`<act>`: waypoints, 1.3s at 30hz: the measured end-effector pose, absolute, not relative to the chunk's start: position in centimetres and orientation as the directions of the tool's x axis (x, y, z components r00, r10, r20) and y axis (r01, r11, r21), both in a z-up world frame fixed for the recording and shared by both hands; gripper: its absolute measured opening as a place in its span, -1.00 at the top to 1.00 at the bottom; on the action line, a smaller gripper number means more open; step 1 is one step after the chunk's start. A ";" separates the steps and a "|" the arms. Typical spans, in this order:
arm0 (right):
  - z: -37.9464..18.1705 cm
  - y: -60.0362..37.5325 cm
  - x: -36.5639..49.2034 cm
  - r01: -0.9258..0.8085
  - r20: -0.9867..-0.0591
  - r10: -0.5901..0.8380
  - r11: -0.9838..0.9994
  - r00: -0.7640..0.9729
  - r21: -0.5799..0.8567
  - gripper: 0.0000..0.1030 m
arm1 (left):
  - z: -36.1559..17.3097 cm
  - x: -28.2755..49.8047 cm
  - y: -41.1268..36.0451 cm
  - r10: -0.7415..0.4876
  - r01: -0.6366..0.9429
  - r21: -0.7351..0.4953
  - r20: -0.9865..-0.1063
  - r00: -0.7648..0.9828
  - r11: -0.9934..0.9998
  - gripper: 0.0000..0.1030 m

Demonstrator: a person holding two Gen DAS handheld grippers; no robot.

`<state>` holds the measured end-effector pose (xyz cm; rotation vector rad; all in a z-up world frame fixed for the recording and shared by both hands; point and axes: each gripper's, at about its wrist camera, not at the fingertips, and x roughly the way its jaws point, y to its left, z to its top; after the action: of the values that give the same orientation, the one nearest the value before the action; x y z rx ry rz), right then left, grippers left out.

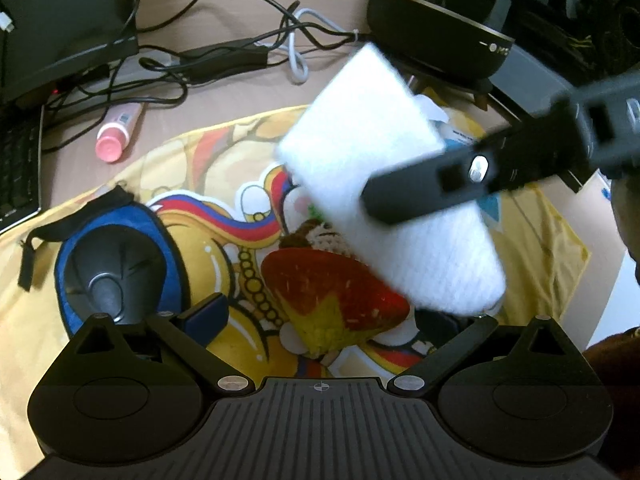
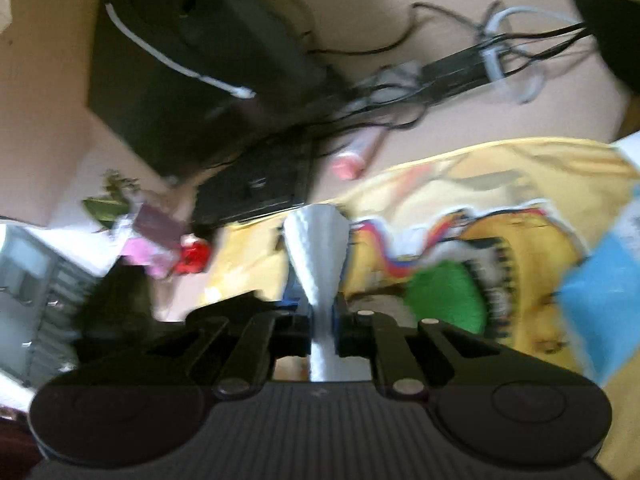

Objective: Clean container
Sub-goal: 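Rub the white towel in the right gripper over the crocheted doll, then close the left gripper on the crocheted doll and lift it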

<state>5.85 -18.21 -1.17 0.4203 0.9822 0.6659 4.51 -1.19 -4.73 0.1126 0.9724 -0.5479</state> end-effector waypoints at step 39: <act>-5.5 -22.8 8.7 -0.013 -0.787 0.318 0.930 0.529 0.367 0.76 | -5.6 12.0 -7.4 -0.430 0.772 -0.111 -0.875 0.223 0.626 -0.98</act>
<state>8.66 -22.78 -5.49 0.3366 0.9987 0.2017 12.04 -7.39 -5.64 0.3847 1.0498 -0.8584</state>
